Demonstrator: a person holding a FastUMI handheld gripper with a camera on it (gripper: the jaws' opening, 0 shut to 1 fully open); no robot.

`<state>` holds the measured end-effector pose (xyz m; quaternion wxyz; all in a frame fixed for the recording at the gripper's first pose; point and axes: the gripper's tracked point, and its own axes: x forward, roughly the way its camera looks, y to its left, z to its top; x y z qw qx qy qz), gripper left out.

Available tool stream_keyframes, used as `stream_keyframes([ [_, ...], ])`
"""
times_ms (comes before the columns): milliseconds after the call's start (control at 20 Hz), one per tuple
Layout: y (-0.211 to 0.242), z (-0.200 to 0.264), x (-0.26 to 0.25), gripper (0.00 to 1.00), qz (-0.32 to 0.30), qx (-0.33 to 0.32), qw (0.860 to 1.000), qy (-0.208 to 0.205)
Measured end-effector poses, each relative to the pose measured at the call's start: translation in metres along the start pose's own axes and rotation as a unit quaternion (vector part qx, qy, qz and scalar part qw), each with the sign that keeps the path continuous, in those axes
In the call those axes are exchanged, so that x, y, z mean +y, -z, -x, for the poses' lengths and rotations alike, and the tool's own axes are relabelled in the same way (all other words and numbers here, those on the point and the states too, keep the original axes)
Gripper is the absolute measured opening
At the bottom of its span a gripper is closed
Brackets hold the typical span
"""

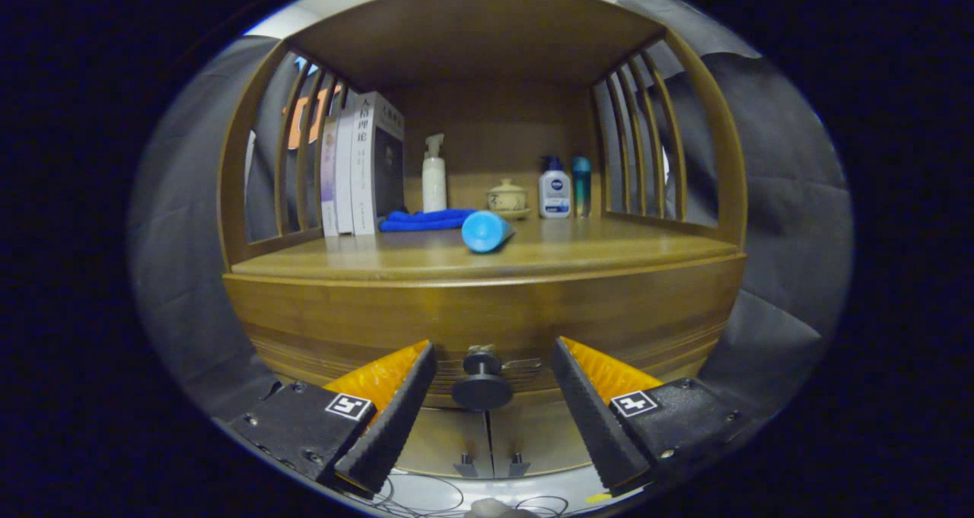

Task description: Pull open the drawer, take out the items inside it, and place them on the countertop above the cabinet.

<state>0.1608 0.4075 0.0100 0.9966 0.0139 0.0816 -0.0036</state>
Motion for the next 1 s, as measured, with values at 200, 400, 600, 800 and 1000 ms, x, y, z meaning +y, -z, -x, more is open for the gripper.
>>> stream_keyframes([
  [200, -0.032, 0.070, -0.020, 1.00, -0.011, -0.041, 0.999, -0.004],
  [400, -0.040, 0.133, -0.033, 0.99, -0.012, -0.053, 0.998, -0.015],
  [600, -0.040, 0.183, -0.053, 0.99, -0.014, -0.072, 0.997, -0.011],
  [800, -0.052, 0.212, -0.066, 0.99, -0.026, -0.097, 0.995, -0.006],
  [1000, -0.056, 0.219, -0.077, 0.99, -0.020, -0.104, 0.994, 0.004],
])
